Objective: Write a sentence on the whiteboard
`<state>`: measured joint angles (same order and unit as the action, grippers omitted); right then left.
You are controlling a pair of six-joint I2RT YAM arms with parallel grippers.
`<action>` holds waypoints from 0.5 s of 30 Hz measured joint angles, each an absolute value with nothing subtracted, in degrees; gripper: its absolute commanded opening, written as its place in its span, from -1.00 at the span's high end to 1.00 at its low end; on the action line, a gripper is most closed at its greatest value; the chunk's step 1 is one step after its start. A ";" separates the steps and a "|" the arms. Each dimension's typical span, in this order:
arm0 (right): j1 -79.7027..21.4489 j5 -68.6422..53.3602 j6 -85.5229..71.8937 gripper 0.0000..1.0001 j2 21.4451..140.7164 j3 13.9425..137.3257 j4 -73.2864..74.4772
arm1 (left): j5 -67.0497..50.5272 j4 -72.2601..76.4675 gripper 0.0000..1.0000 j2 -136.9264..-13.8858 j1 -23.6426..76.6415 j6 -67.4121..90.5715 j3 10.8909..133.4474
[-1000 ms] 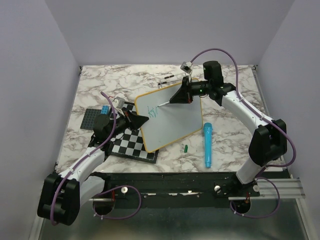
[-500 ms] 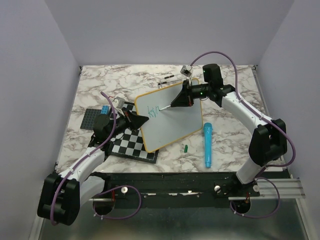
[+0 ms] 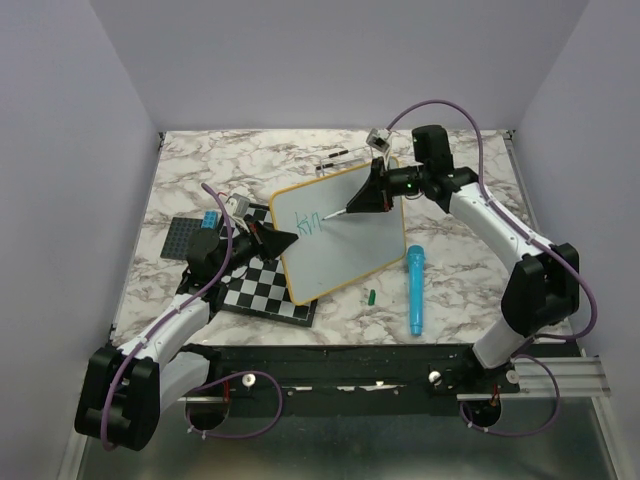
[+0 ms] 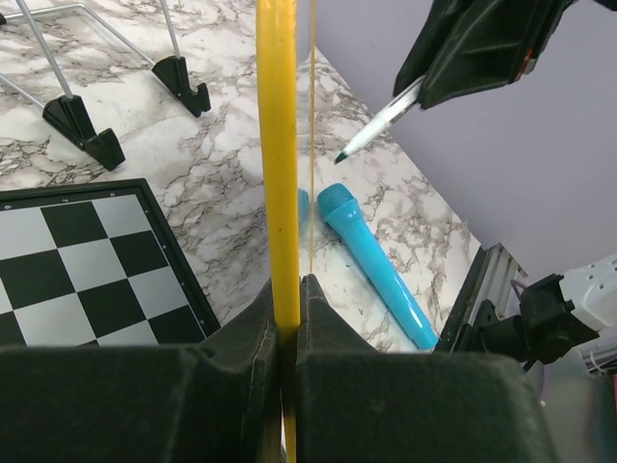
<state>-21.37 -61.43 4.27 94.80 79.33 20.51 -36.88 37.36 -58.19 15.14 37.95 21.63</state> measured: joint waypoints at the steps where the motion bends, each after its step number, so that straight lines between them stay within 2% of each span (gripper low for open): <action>1: -21.26 -61.69 4.03 0.99 94.19 79.64 20.27 | -36.88 37.36 1.00 -58.19 15.14 37.93 21.63; 15: -20.49 -64.86 4.34 0.99 91.05 78.94 18.02 | -36.91 37.39 1.00 -58.17 15.14 37.93 21.63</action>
